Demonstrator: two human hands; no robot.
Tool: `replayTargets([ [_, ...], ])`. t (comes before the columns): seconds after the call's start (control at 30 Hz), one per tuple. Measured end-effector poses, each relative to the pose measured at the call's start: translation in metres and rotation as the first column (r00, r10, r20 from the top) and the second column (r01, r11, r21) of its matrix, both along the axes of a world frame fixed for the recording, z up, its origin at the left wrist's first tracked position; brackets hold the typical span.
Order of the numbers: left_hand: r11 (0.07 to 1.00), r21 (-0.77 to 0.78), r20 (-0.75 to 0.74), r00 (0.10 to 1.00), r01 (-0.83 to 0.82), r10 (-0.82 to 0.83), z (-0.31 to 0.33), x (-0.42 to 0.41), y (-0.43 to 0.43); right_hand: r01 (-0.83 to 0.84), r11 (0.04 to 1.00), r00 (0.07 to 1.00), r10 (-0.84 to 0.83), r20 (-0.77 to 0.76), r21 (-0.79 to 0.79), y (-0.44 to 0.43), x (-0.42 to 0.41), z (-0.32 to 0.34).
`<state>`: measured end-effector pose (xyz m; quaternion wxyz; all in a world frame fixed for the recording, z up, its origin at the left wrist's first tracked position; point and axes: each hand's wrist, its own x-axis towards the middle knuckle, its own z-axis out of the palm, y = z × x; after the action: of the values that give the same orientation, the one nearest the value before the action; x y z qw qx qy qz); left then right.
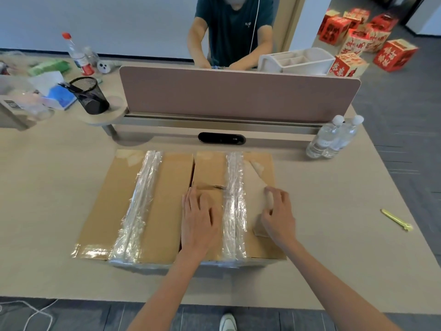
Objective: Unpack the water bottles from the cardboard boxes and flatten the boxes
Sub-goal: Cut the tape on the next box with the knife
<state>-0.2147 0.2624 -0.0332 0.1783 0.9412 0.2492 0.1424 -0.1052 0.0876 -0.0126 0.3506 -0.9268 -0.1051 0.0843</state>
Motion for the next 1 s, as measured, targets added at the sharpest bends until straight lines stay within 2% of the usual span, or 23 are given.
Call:
replayTargets([
  [0.13,1.0,0.022,0.039,0.999,0.008,-0.009,0.0,0.001,0.006,-0.005,1.0,1.0,0.005,0.026,0.009,-0.005,0.0,0.0],
  [0.43,0.996,-0.082,0.132,0.991,0.031,-0.02,0.009,0.006,-0.003,-0.039,0.999,0.997,0.037,0.074,0.028,-0.024,0.007,-0.002],
  [0.67,0.984,-0.158,0.153,0.986,0.083,-0.058,0.011,0.021,-0.052,-0.02,1.0,0.996,0.02,0.082,0.002,-0.071,0.022,0.0],
  [0.77,0.98,-0.175,0.117,0.991,0.091,-0.071,0.012,0.031,-0.081,-0.005,1.0,0.997,0.006,0.078,-0.006,-0.1,0.031,0.0],
  [1.0,0.973,-0.137,0.085,0.981,0.183,-0.173,0.015,0.066,-0.148,0.044,0.999,0.995,-0.044,0.094,0.003,-0.174,0.055,-0.002],
])
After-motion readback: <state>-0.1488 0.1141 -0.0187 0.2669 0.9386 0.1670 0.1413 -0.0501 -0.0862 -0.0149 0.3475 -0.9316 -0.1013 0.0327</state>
